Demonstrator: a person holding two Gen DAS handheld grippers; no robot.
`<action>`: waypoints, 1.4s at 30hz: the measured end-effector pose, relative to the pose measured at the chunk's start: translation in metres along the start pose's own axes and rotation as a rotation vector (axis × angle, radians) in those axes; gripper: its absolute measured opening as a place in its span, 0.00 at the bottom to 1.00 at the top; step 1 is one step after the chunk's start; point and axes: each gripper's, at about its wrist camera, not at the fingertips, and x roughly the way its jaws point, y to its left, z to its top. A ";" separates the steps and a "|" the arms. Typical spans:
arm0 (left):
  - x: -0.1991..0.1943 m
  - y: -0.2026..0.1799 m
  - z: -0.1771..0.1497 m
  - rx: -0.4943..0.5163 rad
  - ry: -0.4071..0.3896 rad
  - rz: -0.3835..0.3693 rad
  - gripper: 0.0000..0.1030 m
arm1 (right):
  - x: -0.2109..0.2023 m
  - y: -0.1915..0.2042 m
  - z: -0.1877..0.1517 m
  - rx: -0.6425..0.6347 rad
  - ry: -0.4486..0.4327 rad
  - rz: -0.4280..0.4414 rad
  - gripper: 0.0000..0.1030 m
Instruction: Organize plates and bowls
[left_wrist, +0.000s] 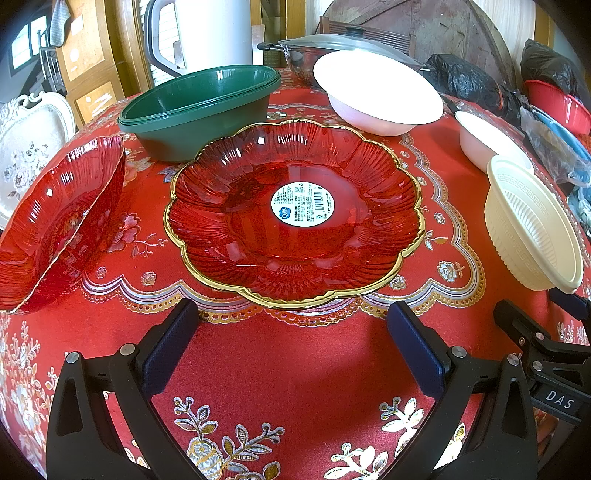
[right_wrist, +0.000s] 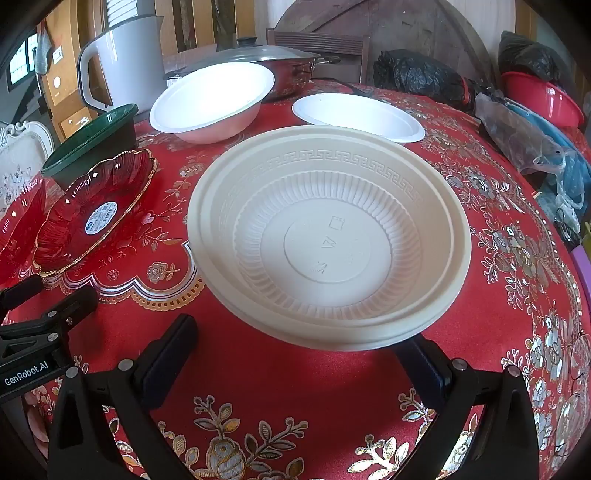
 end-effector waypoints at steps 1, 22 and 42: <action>0.000 0.000 0.000 0.000 0.000 0.000 1.00 | 0.000 0.000 0.000 0.000 0.000 0.000 1.00; 0.000 0.000 0.000 0.000 0.000 0.000 1.00 | 0.000 0.000 0.000 0.000 0.000 0.000 1.00; -0.026 0.017 -0.010 -0.038 -0.029 -0.026 1.00 | -0.031 0.008 -0.009 0.005 -0.044 0.075 1.00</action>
